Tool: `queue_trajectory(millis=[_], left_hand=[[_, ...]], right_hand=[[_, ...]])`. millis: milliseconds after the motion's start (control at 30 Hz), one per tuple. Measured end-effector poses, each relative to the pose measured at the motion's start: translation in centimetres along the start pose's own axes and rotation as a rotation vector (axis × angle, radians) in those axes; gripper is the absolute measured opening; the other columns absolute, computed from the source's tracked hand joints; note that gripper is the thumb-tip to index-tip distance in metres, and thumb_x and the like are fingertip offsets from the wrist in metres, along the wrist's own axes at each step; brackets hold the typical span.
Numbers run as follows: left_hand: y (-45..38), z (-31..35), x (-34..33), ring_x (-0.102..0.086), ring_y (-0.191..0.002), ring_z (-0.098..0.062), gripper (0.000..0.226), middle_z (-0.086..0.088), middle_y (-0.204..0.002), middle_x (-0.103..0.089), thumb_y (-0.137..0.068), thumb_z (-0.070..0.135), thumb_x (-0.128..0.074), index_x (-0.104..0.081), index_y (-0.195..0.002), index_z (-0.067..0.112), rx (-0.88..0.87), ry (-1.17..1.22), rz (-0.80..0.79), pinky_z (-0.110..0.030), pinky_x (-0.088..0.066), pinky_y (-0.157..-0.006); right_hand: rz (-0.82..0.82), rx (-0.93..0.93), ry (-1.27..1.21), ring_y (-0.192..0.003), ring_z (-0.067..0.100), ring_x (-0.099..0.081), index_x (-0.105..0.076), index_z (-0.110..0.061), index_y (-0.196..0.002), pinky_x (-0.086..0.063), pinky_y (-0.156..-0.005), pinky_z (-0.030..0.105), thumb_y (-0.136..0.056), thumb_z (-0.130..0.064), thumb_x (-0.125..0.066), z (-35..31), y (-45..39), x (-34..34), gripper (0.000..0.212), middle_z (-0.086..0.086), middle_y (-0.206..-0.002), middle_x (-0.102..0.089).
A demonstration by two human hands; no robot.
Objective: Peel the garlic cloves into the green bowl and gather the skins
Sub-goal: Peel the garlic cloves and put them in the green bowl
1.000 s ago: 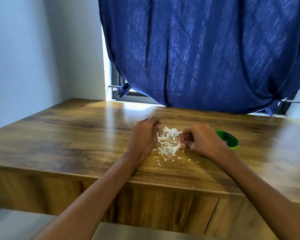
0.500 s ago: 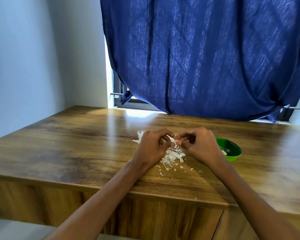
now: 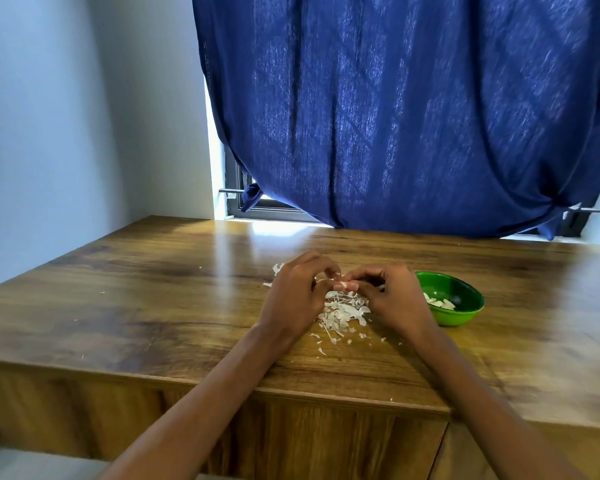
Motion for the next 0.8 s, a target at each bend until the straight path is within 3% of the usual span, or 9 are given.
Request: queue_trajectory(millis=[133, 233, 333, 400, 533, 667, 800], left_hand=[[0.0, 0.3, 0.0, -0.060, -0.065, -0.003, 0.019, 0.011, -0.095, -0.065, -0.086, 0.002, -0.077, -0.071, -0.093, 0.018, -0.002, 0.032, 0.000, -0.019, -0.048, -0.060], [-0.1, 0.5, 0.2, -0.062, -0.055, -0.011, 0.023, 0.013, -0.094, -0.065, -0.084, 0.005, -0.081, -0.071, -0.089, 0.024, 0.045, 0.167, 0.037, -0.027, -0.051, -0.050], [-0.1, 0.8, 0.3, -0.064, -0.059, -0.017, 0.026, 0.013, -0.093, -0.065, -0.082, 0.006, -0.083, -0.070, -0.087, 0.028, 0.077, 0.238, 0.064, -0.036, -0.054, -0.047], [0.0, 1.0, 0.3, -0.065, -0.058, -0.018, 0.027, 0.012, -0.094, -0.063, -0.083, 0.006, -0.083, -0.067, -0.086, 0.028, 0.104, 0.270, 0.053, -0.031, -0.053, -0.045], [0.0, 1.5, 0.2, -0.063, -0.059, -0.013, 0.036, 0.007, -0.095, -0.061, -0.087, -0.003, -0.076, -0.062, -0.085, 0.031, 0.083, 0.237, 0.005, -0.014, -0.044, -0.051], [0.2, 1.2, -0.3, -0.058, -0.069, -0.011, 0.032, 0.008, -0.096, -0.057, -0.087, -0.010, -0.068, -0.066, -0.092, 0.022, 0.014, 0.178, -0.052, -0.022, -0.047, -0.057], [0.2, 1.2, -0.1, -0.057, -0.067, -0.010, 0.037, 0.006, -0.094, -0.054, -0.087, -0.012, -0.063, -0.066, -0.092, 0.025, -0.007, 0.184, -0.028, -0.026, -0.046, -0.057]], right_hand=[[0.031, 0.022, -0.076, -0.080, -0.011, -0.065, -0.074, -0.032, -0.090, -0.046, -0.067, 0.003, -0.088, -0.013, -0.074, 0.1, 0.2, 0.1, 0.019, -0.018, -0.085, -0.073], [0.038, 0.022, -0.143, -0.076, -0.012, -0.064, -0.071, -0.032, -0.086, -0.045, -0.065, 0.003, -0.089, -0.010, -0.072, -0.1, 0.5, 0.3, 0.022, -0.017, -0.081, -0.071], [0.012, 0.021, -0.192, -0.077, -0.009, -0.065, -0.072, -0.030, -0.087, -0.048, -0.064, 0.008, -0.090, -0.009, -0.071, -0.1, 0.6, 0.2, 0.021, -0.014, -0.083, -0.072], [-0.013, 0.013, -0.206, -0.079, -0.003, -0.067, -0.074, -0.028, -0.090, -0.050, -0.064, 0.013, -0.091, -0.011, -0.071, 0.0, 0.6, 0.1, 0.017, -0.013, -0.086, -0.073], [-0.033, 0.003, -0.231, -0.080, 0.003, -0.069, -0.074, -0.027, -0.087, -0.055, -0.065, 0.020, -0.090, -0.012, -0.072, 0.2, 0.5, 0.0, 0.016, -0.010, -0.088, -0.075], [-0.047, -0.015, -0.277, -0.077, 0.008, -0.069, -0.073, -0.025, -0.083, -0.057, -0.060, 0.022, -0.090, -0.008, -0.072, 0.1, 0.7, -0.1, 0.018, -0.006, -0.088, -0.074], [-0.065, -0.021, -0.324, -0.066, 0.005, -0.066, -0.070, -0.022, -0.081, -0.055, -0.060, 0.021, -0.090, -0.009, -0.071, -0.3, 0.9, -0.2, 0.017, -0.003, -0.087, -0.074]])
Point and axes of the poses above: each hand's wrist, its own y-axis away from the middle knuckle, its own x-axis out of the back of the hand, z = x × y, the point moved 4 cm from there along -y, towards the middle knuckle
